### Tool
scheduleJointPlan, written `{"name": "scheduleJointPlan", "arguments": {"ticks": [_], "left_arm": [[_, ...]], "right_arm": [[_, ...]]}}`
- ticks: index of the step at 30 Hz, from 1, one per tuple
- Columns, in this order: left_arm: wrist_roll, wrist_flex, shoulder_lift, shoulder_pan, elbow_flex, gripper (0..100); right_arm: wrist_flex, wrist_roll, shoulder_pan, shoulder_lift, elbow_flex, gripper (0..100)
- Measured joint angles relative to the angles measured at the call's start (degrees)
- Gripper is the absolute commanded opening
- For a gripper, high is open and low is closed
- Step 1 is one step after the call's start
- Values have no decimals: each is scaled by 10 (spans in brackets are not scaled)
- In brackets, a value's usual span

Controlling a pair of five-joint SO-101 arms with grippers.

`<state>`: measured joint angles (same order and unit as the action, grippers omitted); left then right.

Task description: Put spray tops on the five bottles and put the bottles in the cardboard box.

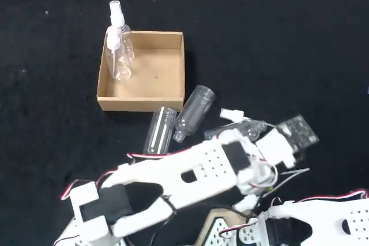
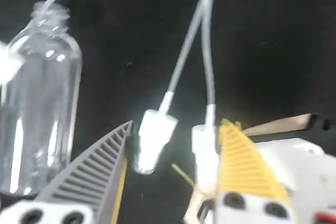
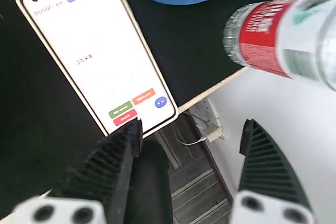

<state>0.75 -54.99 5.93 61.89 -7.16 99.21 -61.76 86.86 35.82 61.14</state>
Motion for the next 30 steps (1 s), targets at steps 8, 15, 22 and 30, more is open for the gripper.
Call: {"name": "scheduleJointPlan", "arguments": {"ticks": [8,15,22,30], "left_arm": [[0,49,105,8,6,270],[0,55,181,25,54,270],[-1,55,207,26,75,226],[-30,41,207,28,84,48]], "right_arm": [[0,-25,0,33,0,273],[0,-33,0,33,0,273],[0,-33,0,33,0,273],[-3,-33,1,33,-1,273]]}}
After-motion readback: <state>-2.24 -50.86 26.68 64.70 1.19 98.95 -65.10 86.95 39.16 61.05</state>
